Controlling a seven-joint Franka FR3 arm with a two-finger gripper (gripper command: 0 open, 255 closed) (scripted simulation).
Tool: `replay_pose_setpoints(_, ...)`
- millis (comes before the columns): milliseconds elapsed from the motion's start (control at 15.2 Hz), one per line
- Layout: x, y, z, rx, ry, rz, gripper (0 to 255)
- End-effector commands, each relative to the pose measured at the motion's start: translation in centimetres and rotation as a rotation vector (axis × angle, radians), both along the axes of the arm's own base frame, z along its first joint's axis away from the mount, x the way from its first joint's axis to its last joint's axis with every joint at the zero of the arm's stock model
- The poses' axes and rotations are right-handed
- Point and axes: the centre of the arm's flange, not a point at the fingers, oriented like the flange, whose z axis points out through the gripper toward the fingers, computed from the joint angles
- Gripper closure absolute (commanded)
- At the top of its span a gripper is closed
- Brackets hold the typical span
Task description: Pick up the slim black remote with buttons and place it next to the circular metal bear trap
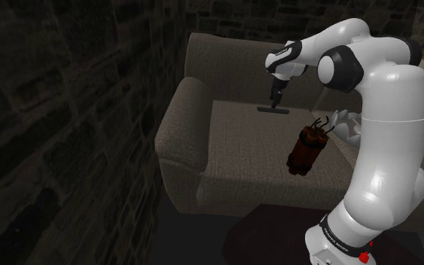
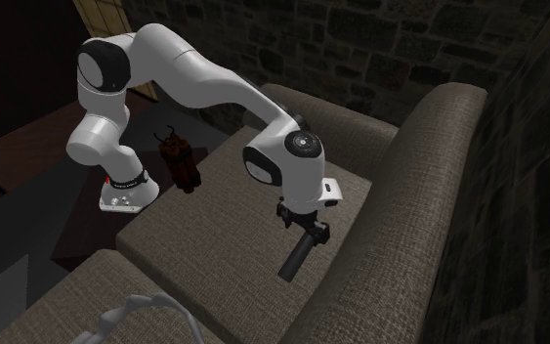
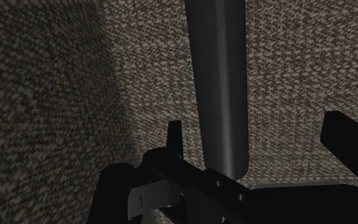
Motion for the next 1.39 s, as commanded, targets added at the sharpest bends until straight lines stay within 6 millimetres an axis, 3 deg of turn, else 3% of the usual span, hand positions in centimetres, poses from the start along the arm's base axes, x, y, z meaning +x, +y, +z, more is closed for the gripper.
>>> replay_pose_setpoints(0, 0.7, -0.3, -3.1, -0.028, -0.003, 0.002, 0)
replay_pose_setpoints(198, 0.8, -0.4, -4.5, -0.028, -0.003, 0.002, 0)
replay_pose_setpoints(660, 0.8, -0.4, -4.5, -0.028, -0.003, 0.002, 0)
replay_pose_setpoints(726, 0.6, -0.8, -4.6, -0.028, -0.003, 0.002, 255)
replay_pose_setpoints(1122, -0.2, -1.7, -4.8, -0.028, -0.003, 0.001, 255)
replay_pose_setpoints(1254, -0.3, -0.9, -5.1, -0.029, -0.003, 0.001, 255)
replay_pose_setpoints(1320, 0.8, -0.4, -4.5, -0.028, -0.003, 0.002, 255)
